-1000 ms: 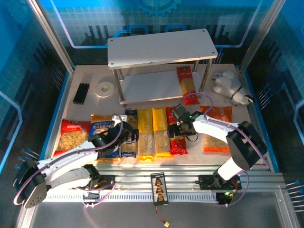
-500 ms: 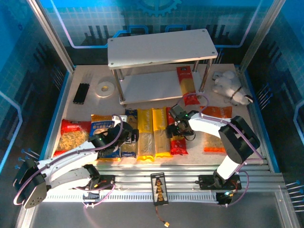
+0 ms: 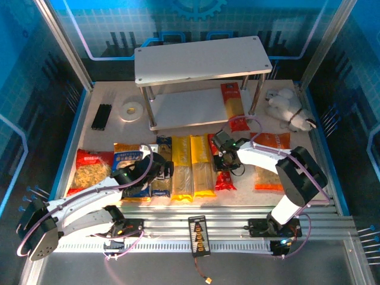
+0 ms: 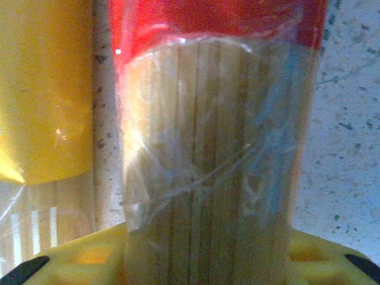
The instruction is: Place and organize the pasta boxes and bags onto the shelf
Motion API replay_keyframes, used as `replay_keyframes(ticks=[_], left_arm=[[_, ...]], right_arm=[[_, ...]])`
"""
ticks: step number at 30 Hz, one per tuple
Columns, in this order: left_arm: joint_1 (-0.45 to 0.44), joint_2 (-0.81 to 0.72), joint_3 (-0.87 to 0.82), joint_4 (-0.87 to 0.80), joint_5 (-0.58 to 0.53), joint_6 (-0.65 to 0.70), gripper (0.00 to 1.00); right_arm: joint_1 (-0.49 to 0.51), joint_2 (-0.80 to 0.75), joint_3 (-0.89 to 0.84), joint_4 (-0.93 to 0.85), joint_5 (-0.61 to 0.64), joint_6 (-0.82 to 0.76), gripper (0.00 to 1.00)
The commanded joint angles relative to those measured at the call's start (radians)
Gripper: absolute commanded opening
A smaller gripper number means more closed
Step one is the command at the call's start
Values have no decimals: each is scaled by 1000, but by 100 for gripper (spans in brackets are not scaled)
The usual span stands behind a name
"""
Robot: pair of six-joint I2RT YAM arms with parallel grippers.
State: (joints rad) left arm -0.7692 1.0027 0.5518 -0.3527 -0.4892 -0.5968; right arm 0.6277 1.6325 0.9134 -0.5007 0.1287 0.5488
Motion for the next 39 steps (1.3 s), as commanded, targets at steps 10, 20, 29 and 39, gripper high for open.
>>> replay_keyframes(ticks=[10,20,29,39], left_arm=[[10,18,-27,31,15,-30,93],[10,26,-38,45,24,-40,94],[11,29,-36,56,47,-48,93],[11,20,-39,51,45,-46,93]], right_arm=[[25,-193,-13,-121,-55,-12,14],[46,-336,77,-185,-53,-12,12],[-4,-169,339,-186,28,-134,12],[-134,175,712,-184,84,-244,13]])
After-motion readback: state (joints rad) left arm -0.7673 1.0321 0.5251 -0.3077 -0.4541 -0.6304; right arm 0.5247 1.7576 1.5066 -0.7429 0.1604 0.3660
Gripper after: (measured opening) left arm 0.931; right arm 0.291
